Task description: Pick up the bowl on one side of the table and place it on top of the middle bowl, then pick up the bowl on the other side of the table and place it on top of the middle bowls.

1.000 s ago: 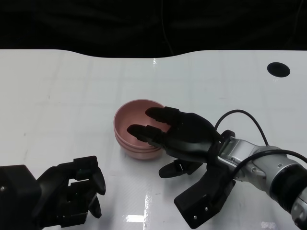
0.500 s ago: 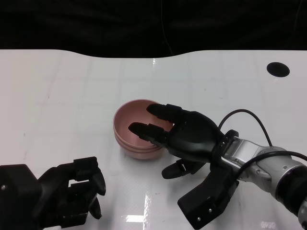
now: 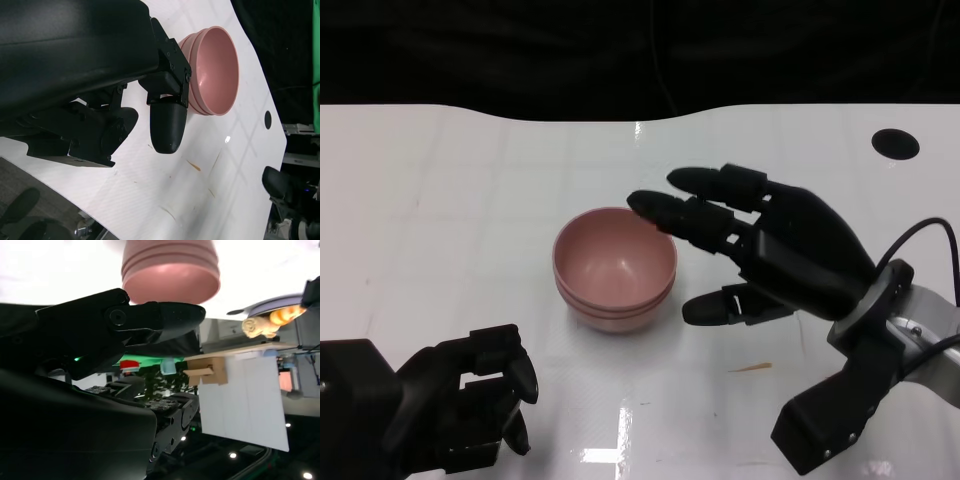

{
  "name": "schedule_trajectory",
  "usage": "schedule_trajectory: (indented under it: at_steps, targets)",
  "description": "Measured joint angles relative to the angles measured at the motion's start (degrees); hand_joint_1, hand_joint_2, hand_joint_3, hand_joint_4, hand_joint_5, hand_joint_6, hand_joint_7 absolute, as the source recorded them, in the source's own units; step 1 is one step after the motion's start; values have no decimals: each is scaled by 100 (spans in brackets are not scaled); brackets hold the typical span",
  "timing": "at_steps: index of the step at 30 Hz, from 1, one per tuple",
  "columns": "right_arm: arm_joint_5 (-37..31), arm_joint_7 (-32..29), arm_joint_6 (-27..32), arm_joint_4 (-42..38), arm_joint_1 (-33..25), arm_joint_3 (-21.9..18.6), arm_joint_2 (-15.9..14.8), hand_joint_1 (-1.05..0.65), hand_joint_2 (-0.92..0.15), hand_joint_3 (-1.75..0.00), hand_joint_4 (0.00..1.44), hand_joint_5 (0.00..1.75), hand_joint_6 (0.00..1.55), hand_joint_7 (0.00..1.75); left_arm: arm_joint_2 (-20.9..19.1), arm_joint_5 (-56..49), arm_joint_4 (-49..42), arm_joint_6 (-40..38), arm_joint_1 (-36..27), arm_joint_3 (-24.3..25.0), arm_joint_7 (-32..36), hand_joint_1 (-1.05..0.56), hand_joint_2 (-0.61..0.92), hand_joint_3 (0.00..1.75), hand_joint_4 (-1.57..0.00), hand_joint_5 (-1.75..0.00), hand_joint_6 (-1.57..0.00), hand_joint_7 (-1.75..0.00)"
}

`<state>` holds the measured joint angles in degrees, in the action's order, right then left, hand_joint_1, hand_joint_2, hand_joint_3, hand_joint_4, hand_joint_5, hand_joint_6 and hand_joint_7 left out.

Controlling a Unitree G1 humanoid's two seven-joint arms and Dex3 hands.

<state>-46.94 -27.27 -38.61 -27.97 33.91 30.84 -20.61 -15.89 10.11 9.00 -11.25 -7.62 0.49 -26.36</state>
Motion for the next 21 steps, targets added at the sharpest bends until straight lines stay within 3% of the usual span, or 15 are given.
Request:
schedule_trajectory:
  at_steps: [1, 3, 5, 7, 9, 18, 19, 20, 21]
  targets:
    - [63, 22, -37, 22, -8, -52, 15, -55, -92, -18, 48, 20, 38, 8, 0, 22, 0, 0, 0, 0, 0, 26, 86, 94, -71, -175, -59, -175]
    - [789, 93, -200, 303, -440, -447, 24, -20, -87, -17, 86, 40, 83, 16, 13, 22, -3, 96, 10, -4, 3, 26, 84, 98, -68, -175, -59, -175]
    - [1702, 137, -461, 551, -1174, -894, 43, -12, -86, -18, 95, 43, 95, 13, 9, -57, -44, 294, -16, 19, 8, 27, 83, 99, -68, -175, -58, -175]
    - [2330, 278, -560, 621, -1868, -1290, 48, -10, -85, -19, 98, 43, 99, 12, -4, -90, -138, 504, -29, 71, 12, 27, 83, 100, -68, -175, -58, -175]
    - [2462, 464, -556, 629, -2125, -1462, 52, -9, -85, -19, 99, 42, 101, 11, -12, -100, -170, 572, -11, 105, 15, 27, 82, 101, -68, -175, -58, -175]
    - [2532, 917, -594, 800, -2173, -1795, 328, -9, -84, -21, 101, 40, 103, 7, -1, -105, -202, 675, -28, 92, 14, 27, 81, 102, -68, -175, -58, -175]
    - [2529, 943, -600, 803, -2173, -1820, 337, -9, -85, -30, 97, 64, 106, 16, -1, -106, -203, 675, -28, 92, 14, 26, 81, 103, -68, -175, -58, -175]
    - [2766, 1109, -567, 856, -2245, -1870, 346, -6, -79, -56, 89, 112, 100, 61, 16, -53, -236, 676, -4, 98, -6, 25, 82, 105, -70, -175, -59, -175]
    - [3238, 1363, -517, 944, -2443, -1943, 364, -5, -74, -73, 86, 137, 92, 92, 54, 60, -286, 687, 11, 142, -21, 25, 83, 105, -71, -175, -59, -175]
